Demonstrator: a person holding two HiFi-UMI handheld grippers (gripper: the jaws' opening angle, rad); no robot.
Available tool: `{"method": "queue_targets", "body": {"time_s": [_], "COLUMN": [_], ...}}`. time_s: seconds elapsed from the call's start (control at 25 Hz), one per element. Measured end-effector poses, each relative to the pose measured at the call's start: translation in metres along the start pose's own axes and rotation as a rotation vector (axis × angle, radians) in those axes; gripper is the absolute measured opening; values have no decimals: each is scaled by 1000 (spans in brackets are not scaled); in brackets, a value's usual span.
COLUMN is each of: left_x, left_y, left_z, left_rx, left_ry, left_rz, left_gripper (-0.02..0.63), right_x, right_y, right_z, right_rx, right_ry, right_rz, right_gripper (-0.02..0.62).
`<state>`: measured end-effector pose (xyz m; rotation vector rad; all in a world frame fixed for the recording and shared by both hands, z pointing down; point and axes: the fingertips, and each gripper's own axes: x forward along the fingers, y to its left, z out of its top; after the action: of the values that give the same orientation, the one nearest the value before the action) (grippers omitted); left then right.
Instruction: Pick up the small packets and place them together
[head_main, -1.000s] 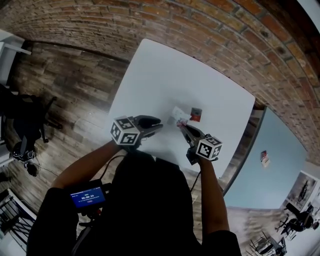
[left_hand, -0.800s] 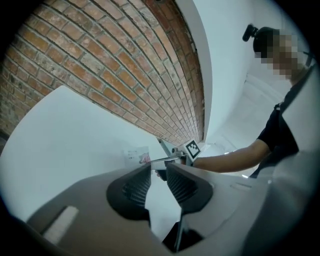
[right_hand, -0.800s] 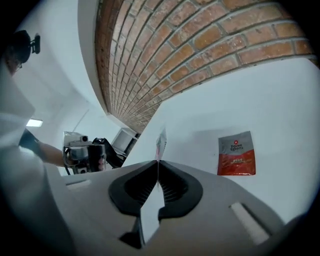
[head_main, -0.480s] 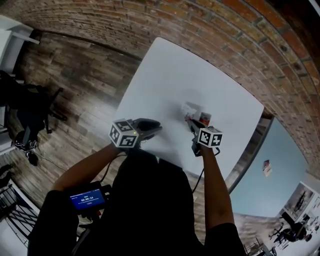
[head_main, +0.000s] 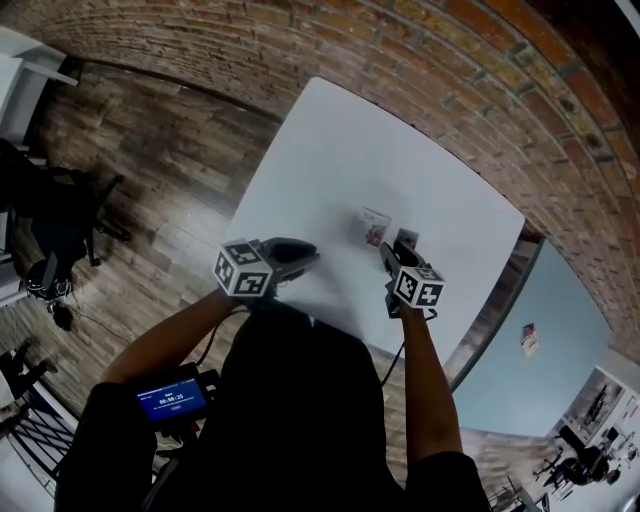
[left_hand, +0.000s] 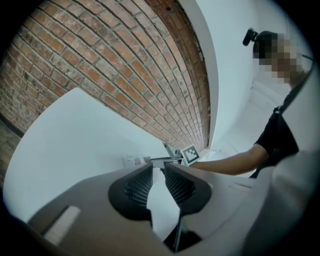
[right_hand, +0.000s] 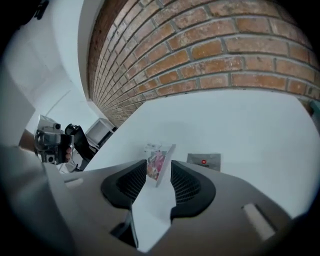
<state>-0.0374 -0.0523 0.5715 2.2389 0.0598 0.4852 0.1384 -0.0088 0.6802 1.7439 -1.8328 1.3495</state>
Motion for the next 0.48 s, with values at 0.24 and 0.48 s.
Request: {"method": "queue_targets", "body": {"time_s": [0.24, 0.48], "left_x": [-35, -105], "left_y": [-10, 12], "left_z": [2, -5], "left_rx": [24, -28], "left_ry": [19, -96], "left_rz": [-40, 124], "left_gripper": [66, 43], "right_x": [-34, -25], "right_y": [-32, -49], "right_z": [-9, -10], "right_rx": [-334, -510], "right_ry": [74, 184], "right_rz": [-190, -170], "right_gripper": [158, 179]}}
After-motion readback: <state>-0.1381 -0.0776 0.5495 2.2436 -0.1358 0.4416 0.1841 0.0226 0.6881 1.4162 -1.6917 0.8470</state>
